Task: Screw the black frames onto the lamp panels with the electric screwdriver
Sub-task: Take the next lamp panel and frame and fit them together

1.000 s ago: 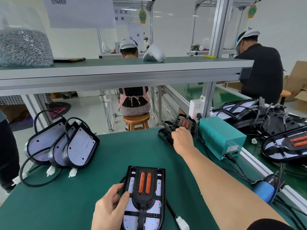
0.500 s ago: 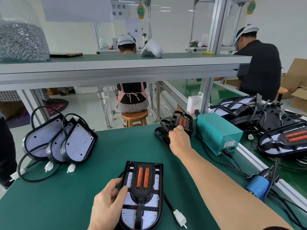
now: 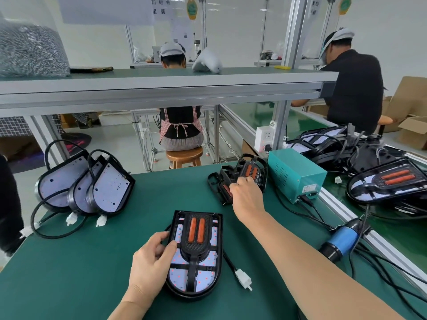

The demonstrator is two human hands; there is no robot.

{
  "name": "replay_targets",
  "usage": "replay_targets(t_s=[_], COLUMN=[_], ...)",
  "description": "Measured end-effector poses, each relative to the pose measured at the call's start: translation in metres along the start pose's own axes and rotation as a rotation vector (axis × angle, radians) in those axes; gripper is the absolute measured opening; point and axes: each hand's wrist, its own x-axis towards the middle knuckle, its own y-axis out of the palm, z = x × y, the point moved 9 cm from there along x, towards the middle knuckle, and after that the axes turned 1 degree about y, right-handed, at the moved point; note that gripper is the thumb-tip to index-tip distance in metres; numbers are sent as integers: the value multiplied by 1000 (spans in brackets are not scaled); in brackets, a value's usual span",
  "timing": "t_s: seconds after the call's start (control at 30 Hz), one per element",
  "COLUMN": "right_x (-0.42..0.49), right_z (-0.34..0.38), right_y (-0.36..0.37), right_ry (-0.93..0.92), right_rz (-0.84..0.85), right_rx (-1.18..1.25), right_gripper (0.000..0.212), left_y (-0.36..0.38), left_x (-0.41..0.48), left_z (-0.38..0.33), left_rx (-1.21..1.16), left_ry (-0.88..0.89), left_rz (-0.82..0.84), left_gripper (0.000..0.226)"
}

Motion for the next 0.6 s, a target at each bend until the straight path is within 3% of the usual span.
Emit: replay_targets(t_s=[0.07,0.3,0.43,0.6], right_x=[-2,-27,-73,-170], right_z=[-1,-25,-89,-178], right_y=[-4,-36,-67,-68], right_ry=[-2,24,299,695], right_rz=[-28,-87,-150,31], right_rx=[49,280,428,340], right_gripper=[22,32,25,36], left_y=[-1,1,5,9], left_x=[-1,-3,-4,-14], left_z=[-1,6,7,4], left_rx=[-30,-182,-212,-173], left_ry=[-18,-156,-186,-200], left_rz=[11,120,166,160], left_gripper=[6,54,55,46])
